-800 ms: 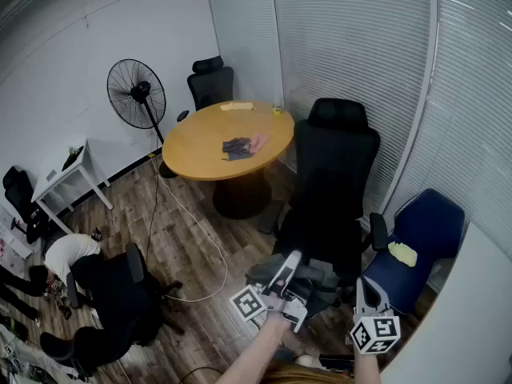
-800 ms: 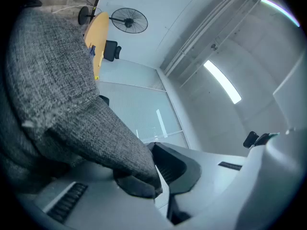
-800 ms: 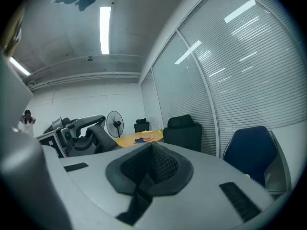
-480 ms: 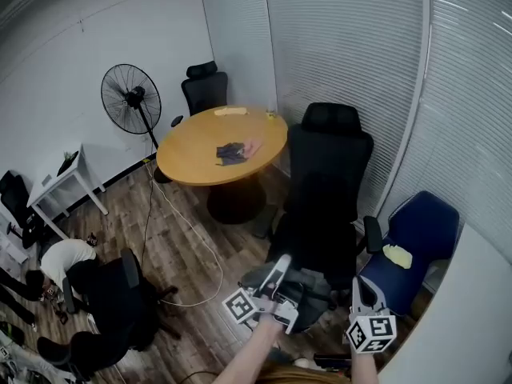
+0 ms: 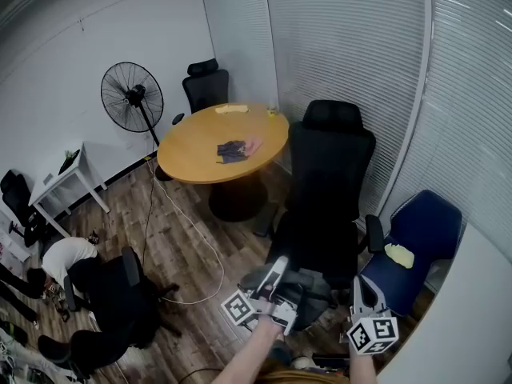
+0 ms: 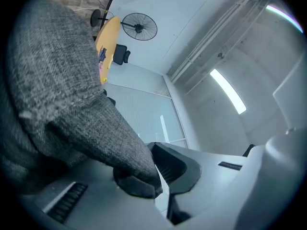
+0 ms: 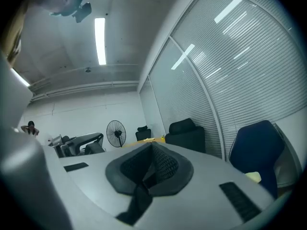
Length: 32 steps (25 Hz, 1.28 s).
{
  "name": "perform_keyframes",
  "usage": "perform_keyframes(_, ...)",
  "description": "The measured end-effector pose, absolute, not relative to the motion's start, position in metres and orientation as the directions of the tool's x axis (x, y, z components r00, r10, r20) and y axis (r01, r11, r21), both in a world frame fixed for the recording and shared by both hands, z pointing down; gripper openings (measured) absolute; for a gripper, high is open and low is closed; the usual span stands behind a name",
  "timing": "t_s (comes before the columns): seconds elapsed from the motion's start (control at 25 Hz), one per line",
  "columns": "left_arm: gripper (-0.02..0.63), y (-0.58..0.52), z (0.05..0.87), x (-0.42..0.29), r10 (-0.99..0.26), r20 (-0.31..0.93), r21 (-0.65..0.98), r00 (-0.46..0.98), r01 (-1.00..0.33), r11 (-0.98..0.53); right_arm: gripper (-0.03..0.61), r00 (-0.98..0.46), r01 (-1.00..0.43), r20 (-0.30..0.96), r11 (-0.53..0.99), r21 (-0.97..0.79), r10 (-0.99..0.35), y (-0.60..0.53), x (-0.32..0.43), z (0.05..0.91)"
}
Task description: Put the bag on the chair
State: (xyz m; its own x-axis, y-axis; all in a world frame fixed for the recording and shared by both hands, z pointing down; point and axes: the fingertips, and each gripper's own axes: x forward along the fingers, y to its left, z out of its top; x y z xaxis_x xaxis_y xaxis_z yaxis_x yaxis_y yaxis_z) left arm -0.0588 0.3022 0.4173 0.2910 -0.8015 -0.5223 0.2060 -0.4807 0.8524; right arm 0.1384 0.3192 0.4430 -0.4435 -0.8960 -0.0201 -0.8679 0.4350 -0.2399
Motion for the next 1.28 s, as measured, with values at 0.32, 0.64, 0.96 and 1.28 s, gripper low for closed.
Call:
perform_keyframes(0.32, 0.021, 0.251, 0.419, -0.052, -0.798, -0.520, 0.854, 0.306, 0.223, -0.471, 0.011, -0.427, -0.860, -0.021, 0.413, -0.301, -0.904, 0.279, 0.148, 0.452)
perform_keyframes(0.64, 0.021, 0.146, 0.443, -0.038, -0.806, -0.493, 0.865, 0.327, 0.285, -0.413, 0.011, -0.368, -0.885, 0.017, 0.345, -0.313, -0.930, 0.179, 0.163, 0.482)
perform_keyframes(0.96, 0.021, 0.022, 0.462, -0.015, -0.771, -0.456, 0.885, 0.445, 0.321, -0.338, 0.011, -0.306, -0.916, 0.070, 0.274, -0.292, -0.949, 0.061, 0.148, 0.499)
perform_keyframes(1.28, 0.021, -0.084, 0.469, -0.006, -0.719, -0.445, 0.891, 0.534, 0.346, -0.295, 0.011, -0.219, -0.952, 0.119, 0.185, -0.242, -0.968, -0.020, 0.142, 0.510)
